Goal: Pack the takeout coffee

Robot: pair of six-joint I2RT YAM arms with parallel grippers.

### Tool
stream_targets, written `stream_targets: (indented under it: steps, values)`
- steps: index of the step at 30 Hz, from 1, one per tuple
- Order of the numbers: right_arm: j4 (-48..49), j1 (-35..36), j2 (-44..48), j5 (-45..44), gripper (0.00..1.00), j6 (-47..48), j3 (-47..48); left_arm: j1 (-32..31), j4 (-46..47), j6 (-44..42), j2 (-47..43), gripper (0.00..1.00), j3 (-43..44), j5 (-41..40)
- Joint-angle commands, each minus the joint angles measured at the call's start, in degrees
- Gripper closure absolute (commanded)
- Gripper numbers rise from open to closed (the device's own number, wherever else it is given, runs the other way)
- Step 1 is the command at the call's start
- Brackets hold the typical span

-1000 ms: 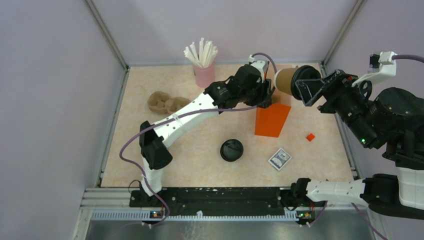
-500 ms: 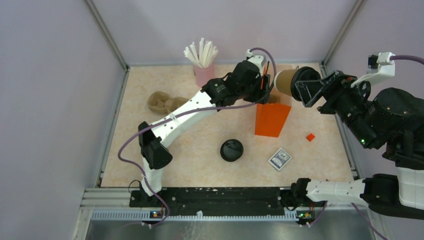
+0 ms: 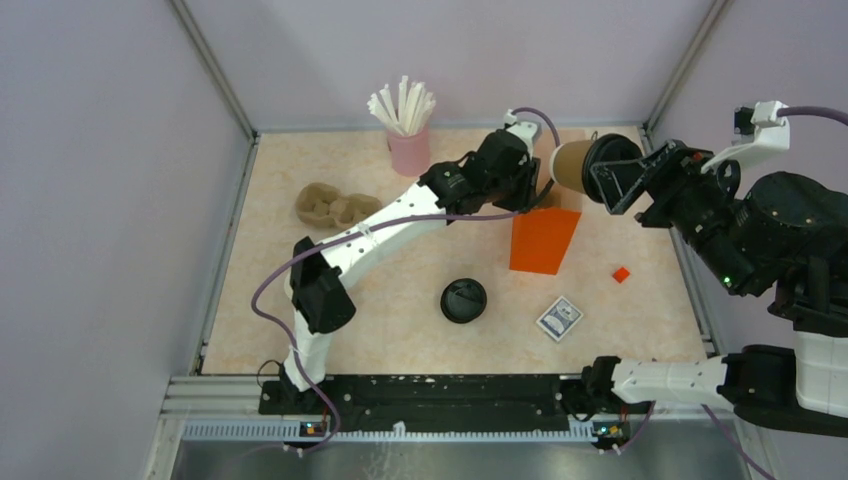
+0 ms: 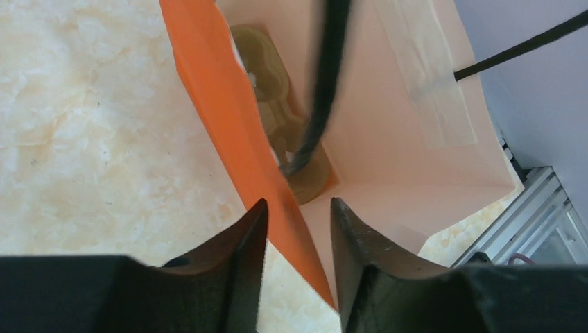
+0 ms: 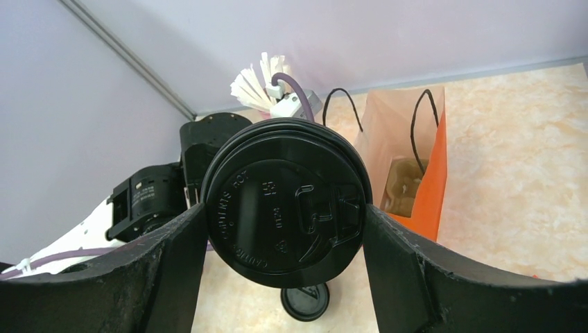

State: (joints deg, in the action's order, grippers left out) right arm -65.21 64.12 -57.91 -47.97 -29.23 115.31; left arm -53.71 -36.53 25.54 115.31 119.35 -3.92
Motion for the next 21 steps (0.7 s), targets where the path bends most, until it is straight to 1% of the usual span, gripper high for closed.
stream_targets:
  steps: [1, 3, 5, 7, 9, 11, 13, 15, 18, 21]
  values:
    - [-1.10, 0.67, -0.52, -0.48, 0.37, -0.59, 2.34, 0.61, 4.11, -1.02, -2.02, 0.62, -3.45, 1.49]
    - [-1.02, 0.67, -0.17, -0.38, 0.37, -0.81, 1.64, 0.67, 6.33, -2.85, -3.46, 0.73, -4.95, 0.72]
    - [-0.10, 0.66, 0.53, -0.51, 0.37, -0.92, -0.04, 1.19, 6.42, -4.17, -4.24, 0.83, -4.49, 0.31]
    - [1.53, 0.66, 1.49, -0.55, 0.37, -0.93, -1.66, 2.59, 6.62, -5.25, -5.17, 0.89, -4.27, 1.60]
    - [4.04, 0.66, 2.51, -0.48, 0.37, -0.07, -3.29, 4.83, 8.29, -6.61, -6.47, 0.95, -4.96, 5.40]
    - [5.19, 0.66, 2.61, -0.93, 0.37, 1.16, -4.01, 7.26, 12.35, -9.32, -8.37, 0.99, -7.43, 11.94]
    - [5.72, 0.68, 2.40, -1.81, 0.37, 1.63, -4.16, 9.99, 17.22, -13.17, -10.64, 1.00, -11.07, 20.77]
    - [6.81, 0.69, 1.61, -1.51, 0.37, 3.64, -3.88, 12.55, 18.69, -16.95, -12.33, 1.00, -12.89, 26.11]
    - [6.21, 0.70, -0.97, -1.11, 0.37, 5.97, -1.31, 15.96, 16.39, -21.81, -12.57, 0.98, -11.36, 33.27]
    - [6.30, 0.69, -2.89, -0.78, 0.37, 7.81, 0.48, 17.40, 11.43, -27.12, -11.52, 0.95, -7.44, 36.64]
